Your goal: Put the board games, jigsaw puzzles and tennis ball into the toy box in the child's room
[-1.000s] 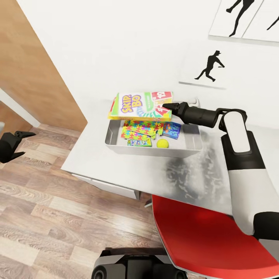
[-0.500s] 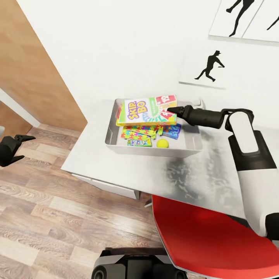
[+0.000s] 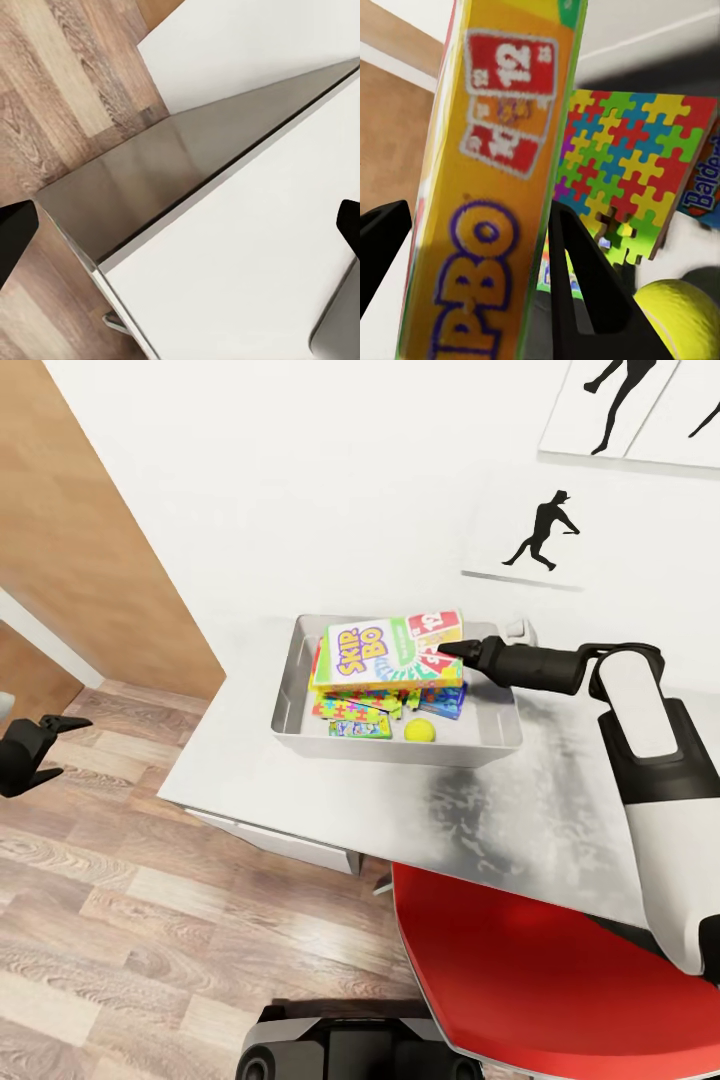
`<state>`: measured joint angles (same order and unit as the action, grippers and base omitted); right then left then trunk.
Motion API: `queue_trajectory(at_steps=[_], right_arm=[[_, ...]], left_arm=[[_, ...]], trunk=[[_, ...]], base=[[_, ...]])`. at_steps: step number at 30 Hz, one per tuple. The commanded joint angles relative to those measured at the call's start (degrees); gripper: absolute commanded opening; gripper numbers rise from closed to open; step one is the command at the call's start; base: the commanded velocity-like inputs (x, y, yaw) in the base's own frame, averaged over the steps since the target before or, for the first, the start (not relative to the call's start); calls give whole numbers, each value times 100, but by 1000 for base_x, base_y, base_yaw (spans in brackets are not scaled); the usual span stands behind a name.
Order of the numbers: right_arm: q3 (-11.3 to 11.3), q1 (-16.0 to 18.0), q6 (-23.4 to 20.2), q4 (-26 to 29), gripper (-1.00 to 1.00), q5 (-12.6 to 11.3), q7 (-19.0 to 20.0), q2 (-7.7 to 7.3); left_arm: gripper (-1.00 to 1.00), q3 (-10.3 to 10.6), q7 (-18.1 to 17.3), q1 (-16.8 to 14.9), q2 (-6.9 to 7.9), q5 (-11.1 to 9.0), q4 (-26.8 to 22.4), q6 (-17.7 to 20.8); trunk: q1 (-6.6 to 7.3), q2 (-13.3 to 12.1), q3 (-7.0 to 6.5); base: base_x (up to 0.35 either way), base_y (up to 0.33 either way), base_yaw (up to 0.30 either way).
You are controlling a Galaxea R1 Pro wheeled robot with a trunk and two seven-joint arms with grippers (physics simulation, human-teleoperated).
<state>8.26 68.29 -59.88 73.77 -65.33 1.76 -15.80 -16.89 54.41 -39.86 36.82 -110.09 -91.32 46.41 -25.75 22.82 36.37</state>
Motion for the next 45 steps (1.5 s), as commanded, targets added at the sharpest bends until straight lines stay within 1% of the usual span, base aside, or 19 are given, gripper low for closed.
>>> queue_trajectory(at_steps=[1, 11, 20, 23, 30, 45], right_arm=[[11, -3, -12, 17, -100, 16, 22, -9], [17, -48, -12, 91, -100, 15, 32, -2], [23, -57, -12, 55, -100, 26, 28, 65], [35, -58, -12, -6, -100, 32, 23, 111], [47, -43, -12, -116, -100, 57, 19, 164], [51, 14, -12, -414, -100, 98, 17, 188]], left_arm=[[100, -6, 58, -4, 0, -43, -3, 16], [100, -7, 54, 9, -3, 45, 0, 15], [100, -3, 53, 7, -19, 69, 0, 10], [100, -5, 53, 6, -22, 72, -3, 9], [100, -7, 53, 9, -25, 74, -7, 9], [100, 0, 52, 8, -33, 75, -8, 8]], trunk=[[-3, 10, 8], [-3, 10, 8], [-3, 10, 8], [-3, 10, 8], [-3, 10, 8], [-3, 10, 8]], base=[[0, 0, 0], [0, 0, 0], [0, 0, 0], [0, 0, 0], [0, 0, 0], [0, 0, 0]])
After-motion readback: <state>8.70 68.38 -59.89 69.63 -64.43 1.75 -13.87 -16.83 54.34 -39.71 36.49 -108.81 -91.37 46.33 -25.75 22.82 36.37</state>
